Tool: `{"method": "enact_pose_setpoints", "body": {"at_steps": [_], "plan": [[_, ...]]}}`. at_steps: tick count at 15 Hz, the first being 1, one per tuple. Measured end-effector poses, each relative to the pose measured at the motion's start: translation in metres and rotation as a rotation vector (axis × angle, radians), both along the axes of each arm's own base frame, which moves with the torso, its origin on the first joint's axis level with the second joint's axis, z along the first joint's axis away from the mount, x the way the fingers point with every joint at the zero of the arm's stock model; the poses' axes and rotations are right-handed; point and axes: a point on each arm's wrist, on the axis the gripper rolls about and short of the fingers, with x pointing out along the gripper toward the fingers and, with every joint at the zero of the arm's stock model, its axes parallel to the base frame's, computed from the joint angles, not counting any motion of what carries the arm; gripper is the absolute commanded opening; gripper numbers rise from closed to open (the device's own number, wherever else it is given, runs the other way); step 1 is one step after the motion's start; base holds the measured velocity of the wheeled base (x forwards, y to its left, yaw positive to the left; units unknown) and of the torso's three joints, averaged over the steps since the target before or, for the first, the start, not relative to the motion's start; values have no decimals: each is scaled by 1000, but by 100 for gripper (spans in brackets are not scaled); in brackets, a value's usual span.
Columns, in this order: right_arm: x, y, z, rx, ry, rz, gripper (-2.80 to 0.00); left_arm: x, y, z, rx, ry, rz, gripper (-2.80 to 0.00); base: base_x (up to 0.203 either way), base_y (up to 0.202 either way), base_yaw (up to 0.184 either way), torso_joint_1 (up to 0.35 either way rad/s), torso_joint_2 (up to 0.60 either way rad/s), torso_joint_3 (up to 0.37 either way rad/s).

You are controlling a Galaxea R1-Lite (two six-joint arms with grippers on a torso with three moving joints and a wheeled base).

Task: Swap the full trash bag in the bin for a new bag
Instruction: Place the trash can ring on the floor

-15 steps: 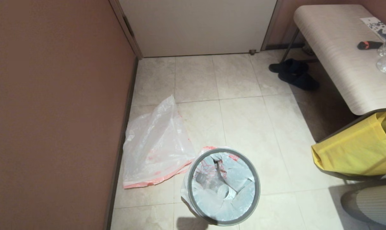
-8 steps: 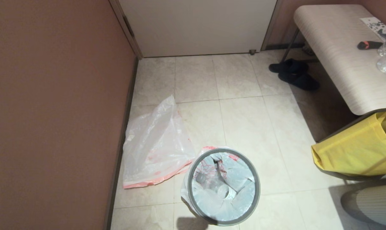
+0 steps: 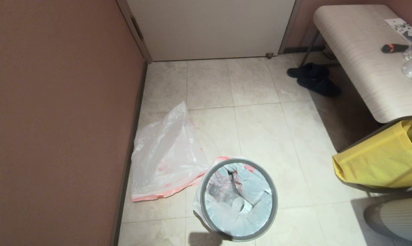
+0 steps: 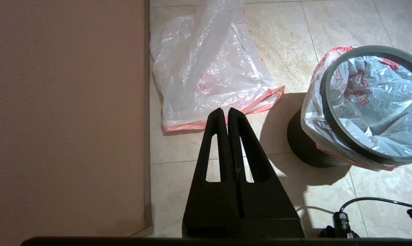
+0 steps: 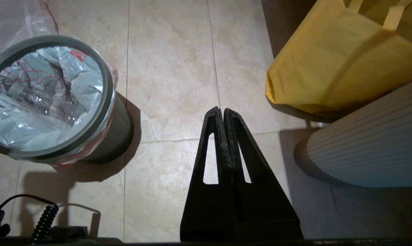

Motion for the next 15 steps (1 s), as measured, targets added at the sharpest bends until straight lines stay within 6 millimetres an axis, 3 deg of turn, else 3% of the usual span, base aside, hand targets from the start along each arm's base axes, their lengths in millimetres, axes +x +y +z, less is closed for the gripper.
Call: {"method": "enact_pose_setpoints", "body": {"at_steps": [5, 8, 11, 15], "plan": [[-7, 0, 43, -4, -5, 0, -280, 0, 0, 0, 0, -1, 0, -280, 0, 0, 0, 0, 0, 0], [2, 0, 84, -6, 5, 3, -280, 0, 0, 0, 0, -1, 0, -280, 0, 0, 0, 0, 0, 0], [28, 0, 129, -16, 12, 4, -280, 0, 0, 0, 0, -1, 0, -280, 0, 0, 0, 0, 0, 0], [91, 0, 169, -61, 105, 6, -280, 0, 0, 0, 0, -1, 0, -280, 0, 0, 0, 0, 0, 0]]}}
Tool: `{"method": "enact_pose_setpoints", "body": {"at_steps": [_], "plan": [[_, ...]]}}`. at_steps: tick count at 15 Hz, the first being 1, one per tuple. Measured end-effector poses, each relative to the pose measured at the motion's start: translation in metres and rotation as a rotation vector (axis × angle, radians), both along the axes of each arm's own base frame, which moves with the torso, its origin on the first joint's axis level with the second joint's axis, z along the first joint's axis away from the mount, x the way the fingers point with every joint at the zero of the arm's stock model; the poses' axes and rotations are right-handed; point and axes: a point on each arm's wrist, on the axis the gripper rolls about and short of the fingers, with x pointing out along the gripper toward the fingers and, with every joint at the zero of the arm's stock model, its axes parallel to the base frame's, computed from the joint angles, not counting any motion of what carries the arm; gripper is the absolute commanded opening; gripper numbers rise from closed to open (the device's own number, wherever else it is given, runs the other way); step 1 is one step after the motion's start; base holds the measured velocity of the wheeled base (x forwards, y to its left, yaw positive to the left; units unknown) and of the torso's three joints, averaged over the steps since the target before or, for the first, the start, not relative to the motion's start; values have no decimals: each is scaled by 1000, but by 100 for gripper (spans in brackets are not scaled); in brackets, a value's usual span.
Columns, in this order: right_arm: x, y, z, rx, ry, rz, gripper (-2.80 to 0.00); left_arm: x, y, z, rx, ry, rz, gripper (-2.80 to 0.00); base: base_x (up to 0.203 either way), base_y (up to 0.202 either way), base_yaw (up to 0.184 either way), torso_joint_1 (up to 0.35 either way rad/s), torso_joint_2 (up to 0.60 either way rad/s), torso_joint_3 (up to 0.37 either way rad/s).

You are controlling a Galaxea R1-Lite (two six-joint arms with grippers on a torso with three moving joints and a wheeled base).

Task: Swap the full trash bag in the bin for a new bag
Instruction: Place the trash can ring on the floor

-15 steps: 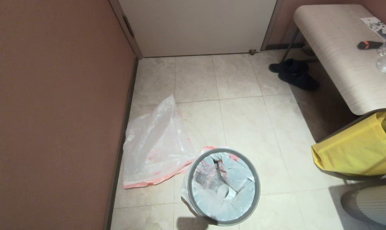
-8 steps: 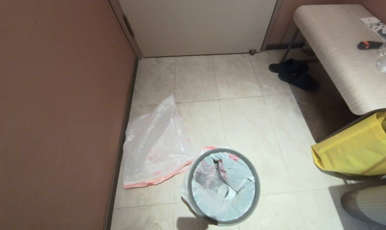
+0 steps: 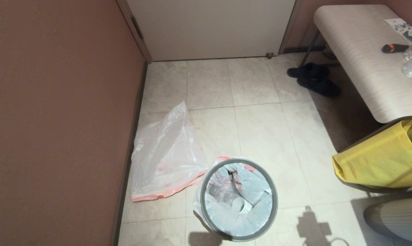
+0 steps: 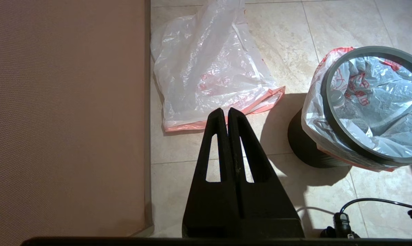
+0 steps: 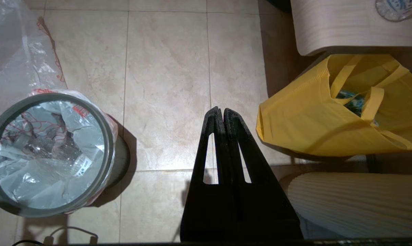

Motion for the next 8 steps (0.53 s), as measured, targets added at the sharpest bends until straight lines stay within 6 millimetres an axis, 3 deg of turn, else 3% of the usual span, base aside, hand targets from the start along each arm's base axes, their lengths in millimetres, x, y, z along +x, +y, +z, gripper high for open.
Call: {"method": "enact_pose_setpoints", "body": {"at_steps": [5, 8], "plan": [[96, 7, 5, -13, 209, 35, -280, 0, 0, 0, 0, 0, 0, -280, 0, 0, 0, 0, 0, 0], [140, 41, -16, -13, 344, 124, -280, 0, 0, 0, 0, 0, 0, -280, 0, 0, 0, 0, 0, 0]]}}
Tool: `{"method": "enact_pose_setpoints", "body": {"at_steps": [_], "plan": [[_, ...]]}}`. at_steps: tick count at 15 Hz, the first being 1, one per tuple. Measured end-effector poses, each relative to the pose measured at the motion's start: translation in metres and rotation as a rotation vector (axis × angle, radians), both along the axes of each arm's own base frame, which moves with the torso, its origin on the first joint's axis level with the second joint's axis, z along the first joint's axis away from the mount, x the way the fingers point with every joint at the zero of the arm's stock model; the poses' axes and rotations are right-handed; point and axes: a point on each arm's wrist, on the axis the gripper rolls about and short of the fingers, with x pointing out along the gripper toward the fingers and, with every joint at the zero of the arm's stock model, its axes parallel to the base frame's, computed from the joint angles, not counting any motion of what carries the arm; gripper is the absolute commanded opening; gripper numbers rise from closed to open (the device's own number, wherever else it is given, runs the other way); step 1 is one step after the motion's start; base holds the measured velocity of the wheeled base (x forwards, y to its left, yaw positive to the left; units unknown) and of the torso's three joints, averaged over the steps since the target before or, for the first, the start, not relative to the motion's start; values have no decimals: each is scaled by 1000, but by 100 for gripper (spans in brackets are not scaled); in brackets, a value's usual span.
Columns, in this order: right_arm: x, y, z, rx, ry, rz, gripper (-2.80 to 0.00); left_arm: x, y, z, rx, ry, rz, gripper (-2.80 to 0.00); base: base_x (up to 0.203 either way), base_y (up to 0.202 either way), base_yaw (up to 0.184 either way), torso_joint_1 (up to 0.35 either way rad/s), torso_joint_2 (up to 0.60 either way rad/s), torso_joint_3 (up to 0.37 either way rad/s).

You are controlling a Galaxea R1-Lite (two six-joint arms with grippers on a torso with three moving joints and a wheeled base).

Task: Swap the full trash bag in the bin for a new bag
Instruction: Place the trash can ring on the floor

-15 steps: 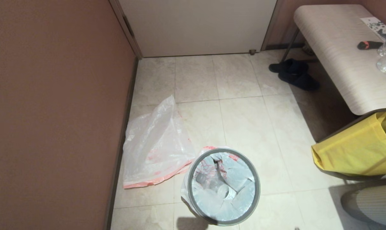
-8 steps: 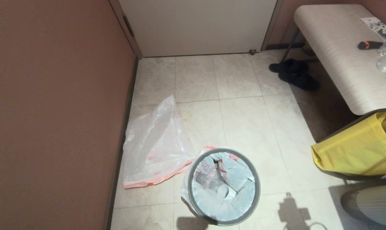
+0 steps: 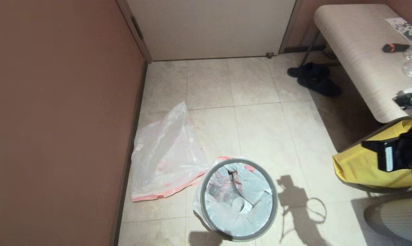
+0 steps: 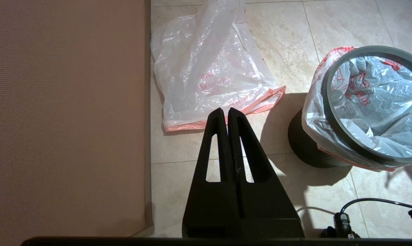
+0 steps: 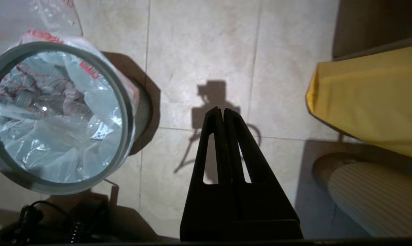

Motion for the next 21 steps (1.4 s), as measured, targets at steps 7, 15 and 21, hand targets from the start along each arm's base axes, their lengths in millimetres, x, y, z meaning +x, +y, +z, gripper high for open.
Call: {"method": "enact_pose_setpoints", "body": {"at_steps": [7, 15, 21], "plan": [[75, 58, -31, -90, 143, -44, -280, 0, 0, 0, 0, 0, 0, -280, 0, 0, 0, 0, 0, 0], [108, 68, -87, -222, 384, -146, -280, 0, 0, 0, 0, 0, 0, -280, 0, 0, 0, 0, 0, 0], [82, 79, -102, -169, 566, -65, 0, 0, 0, 0, 0, 0, 0, -280, 0, 0, 0, 0, 0, 0]]}}
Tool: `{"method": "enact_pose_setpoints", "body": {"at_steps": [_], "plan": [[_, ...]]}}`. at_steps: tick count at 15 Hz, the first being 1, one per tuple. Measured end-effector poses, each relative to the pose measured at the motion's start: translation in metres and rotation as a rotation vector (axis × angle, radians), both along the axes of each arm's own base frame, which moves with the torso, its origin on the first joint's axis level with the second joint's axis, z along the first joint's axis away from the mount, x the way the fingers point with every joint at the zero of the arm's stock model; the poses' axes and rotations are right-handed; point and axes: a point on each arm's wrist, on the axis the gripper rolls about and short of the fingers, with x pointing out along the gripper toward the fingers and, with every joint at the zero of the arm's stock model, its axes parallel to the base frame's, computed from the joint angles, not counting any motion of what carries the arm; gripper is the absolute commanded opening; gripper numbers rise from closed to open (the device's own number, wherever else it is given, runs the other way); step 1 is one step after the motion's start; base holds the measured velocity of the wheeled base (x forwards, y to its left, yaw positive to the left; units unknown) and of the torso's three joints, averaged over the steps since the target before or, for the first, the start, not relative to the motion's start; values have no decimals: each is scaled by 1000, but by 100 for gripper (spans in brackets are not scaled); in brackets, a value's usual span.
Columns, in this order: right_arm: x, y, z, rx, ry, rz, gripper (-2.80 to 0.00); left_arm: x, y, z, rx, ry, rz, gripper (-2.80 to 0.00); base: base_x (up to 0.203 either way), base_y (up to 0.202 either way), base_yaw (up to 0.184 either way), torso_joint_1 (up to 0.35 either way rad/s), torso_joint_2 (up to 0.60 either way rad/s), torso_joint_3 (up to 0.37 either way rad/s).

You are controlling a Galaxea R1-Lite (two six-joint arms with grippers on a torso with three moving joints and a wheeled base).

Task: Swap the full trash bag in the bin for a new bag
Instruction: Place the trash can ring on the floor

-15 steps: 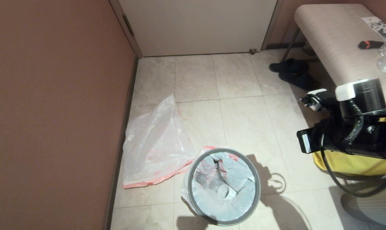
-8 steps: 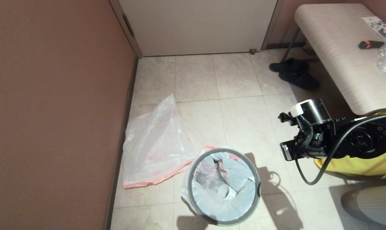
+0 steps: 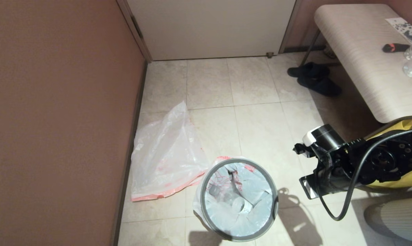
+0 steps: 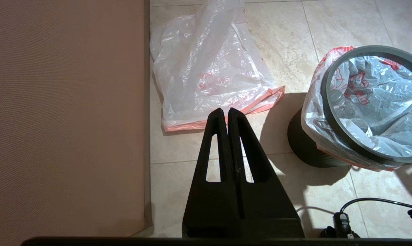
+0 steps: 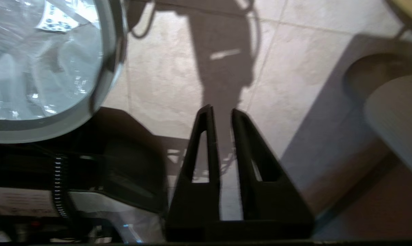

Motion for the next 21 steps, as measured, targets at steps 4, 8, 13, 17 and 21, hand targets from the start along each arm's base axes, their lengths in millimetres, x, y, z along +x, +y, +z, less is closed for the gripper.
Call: {"method": "enact_pose_setpoints", "body": {"at_steps": [4, 8, 13, 17, 21], "plan": [[11, 18, -21, 138, 9, -19, 0, 0, 0, 0, 0, 1, 0, -280, 0, 0, 0, 0, 0, 0], [20, 43, -44, 162, -6, 17, 0, 0, 0, 0, 0, 0, 0, -280, 0, 0, 0, 0, 0, 0], [28, 61, -72, 137, 7, 42, 0, 0, 0, 0, 0, 1, 0, -280, 0, 0, 0, 0, 0, 0], [33, 65, -84, 128, 15, 44, -280, 0, 0, 0, 0, 0, 0, -280, 0, 0, 0, 0, 0, 0], [38, 67, -88, 120, 14, 37, -280, 0, 0, 0, 0, 0, 0, -280, 0, 0, 0, 0, 0, 0]]}}
